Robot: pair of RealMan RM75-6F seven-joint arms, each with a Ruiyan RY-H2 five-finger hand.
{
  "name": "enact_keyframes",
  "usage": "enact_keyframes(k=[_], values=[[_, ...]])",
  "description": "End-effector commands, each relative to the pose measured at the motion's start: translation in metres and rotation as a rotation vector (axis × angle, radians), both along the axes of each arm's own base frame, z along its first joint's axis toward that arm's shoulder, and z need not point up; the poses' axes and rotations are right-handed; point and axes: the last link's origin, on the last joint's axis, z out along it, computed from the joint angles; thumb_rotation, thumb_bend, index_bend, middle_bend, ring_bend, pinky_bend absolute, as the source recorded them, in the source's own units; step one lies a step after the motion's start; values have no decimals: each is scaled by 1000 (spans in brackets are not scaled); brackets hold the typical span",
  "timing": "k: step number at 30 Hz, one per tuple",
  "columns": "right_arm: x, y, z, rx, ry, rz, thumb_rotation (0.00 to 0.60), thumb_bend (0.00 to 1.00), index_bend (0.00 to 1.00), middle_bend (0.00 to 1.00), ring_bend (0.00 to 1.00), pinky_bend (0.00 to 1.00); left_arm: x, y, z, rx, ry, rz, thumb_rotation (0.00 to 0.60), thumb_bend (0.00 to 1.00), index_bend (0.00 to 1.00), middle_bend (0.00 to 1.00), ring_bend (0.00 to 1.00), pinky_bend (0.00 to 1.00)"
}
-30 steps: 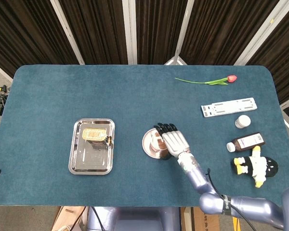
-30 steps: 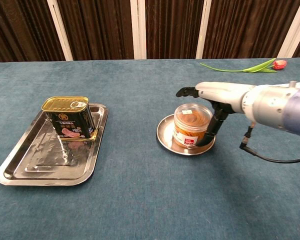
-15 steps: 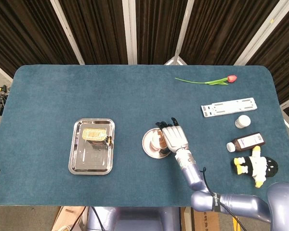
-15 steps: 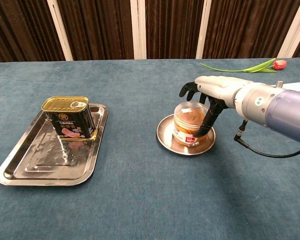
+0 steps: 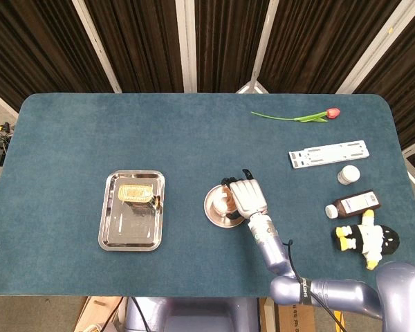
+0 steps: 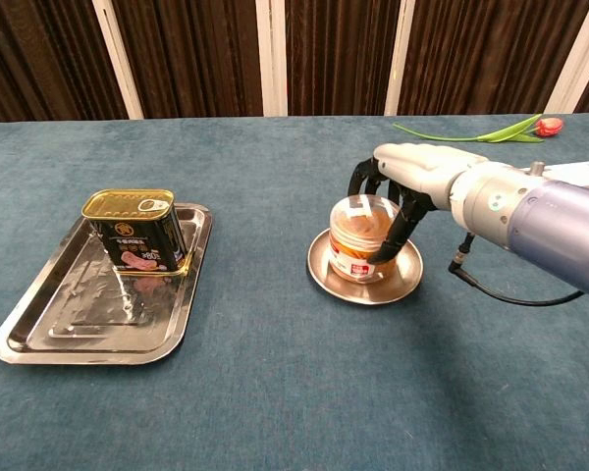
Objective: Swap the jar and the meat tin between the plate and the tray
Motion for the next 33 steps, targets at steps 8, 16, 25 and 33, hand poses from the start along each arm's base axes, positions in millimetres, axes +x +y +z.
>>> enact_keyframes(k=[8, 16, 25, 33], values=[[35, -20, 1, -26, -27, 24, 600, 214, 478, 407, 477, 112, -5, 1, 7, 16, -19, 15, 600, 131, 150, 0, 0, 0], [66, -60, -25, -10, -18, 28, 600, 213, 478, 407, 458, 111, -12, 6, 14, 51, -18, 58, 600, 131, 150, 0, 0, 0], [84, -86, -52, -20, -42, 30, 600, 213, 400, 366, 385, 37, -17, 10, 16, 54, -10, 94, 600, 131, 150, 0, 0, 0], [88, -91, -59, 40, -4, 39, 600, 29, 0, 0, 0, 0, -19, 10, 20, 66, -14, 103, 600, 131, 150, 0, 0, 0]])
